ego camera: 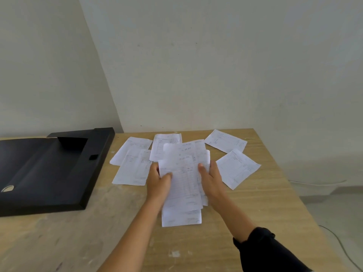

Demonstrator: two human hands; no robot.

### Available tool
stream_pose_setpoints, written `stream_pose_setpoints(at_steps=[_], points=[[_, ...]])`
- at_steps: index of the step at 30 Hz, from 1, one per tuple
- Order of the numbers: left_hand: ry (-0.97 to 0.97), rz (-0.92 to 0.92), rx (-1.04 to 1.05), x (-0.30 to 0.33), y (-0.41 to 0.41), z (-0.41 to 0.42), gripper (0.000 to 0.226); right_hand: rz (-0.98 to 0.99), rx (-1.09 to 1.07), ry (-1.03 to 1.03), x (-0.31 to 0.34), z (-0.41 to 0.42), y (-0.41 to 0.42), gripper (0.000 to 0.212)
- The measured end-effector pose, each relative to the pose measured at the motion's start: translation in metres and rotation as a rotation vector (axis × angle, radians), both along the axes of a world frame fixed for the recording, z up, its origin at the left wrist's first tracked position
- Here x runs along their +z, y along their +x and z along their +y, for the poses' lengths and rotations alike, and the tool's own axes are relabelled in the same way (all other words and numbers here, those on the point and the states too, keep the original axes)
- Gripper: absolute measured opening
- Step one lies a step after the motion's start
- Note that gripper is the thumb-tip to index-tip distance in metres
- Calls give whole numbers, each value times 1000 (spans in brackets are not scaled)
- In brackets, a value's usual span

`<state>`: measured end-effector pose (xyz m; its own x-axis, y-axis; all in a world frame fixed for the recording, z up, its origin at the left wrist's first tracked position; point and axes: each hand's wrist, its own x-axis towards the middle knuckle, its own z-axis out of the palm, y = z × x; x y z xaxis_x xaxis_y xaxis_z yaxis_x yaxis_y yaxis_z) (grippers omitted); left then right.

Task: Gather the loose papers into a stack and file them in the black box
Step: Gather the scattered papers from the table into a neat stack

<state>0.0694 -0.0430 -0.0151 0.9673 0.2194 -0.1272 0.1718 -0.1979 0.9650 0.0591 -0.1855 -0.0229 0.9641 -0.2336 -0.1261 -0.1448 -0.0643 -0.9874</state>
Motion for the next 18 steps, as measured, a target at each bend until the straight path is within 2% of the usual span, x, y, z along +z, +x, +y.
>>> stream_pose_setpoints(at_steps=[2,6,7,9,11,12,14,18], points=[[-21,28,-60,-4,6,-7,23,28,-9,7,-2,-1,2,14],[42,37,-130,-8,18,-14,32,-30,-39,-225,0,-12,12,25],[71,23,-110,-9,21,-16,32,-56,-73,-339,0,-17,15,27],[104,5,-41,-9,25,-18,33,-29,-167,-742,-3,-33,20,30],[116,-7,2,-9,29,-17,32,150,-126,-1102,-11,-49,23,40],[121,-13,12,-10,30,-16,31,222,-56,-1161,-14,-53,22,45],[136,-35,36,-11,33,-13,29,199,49,-1128,-23,-54,20,48],[149,-69,74,-14,39,-4,29,-17,122,-953,-32,-51,23,49]])
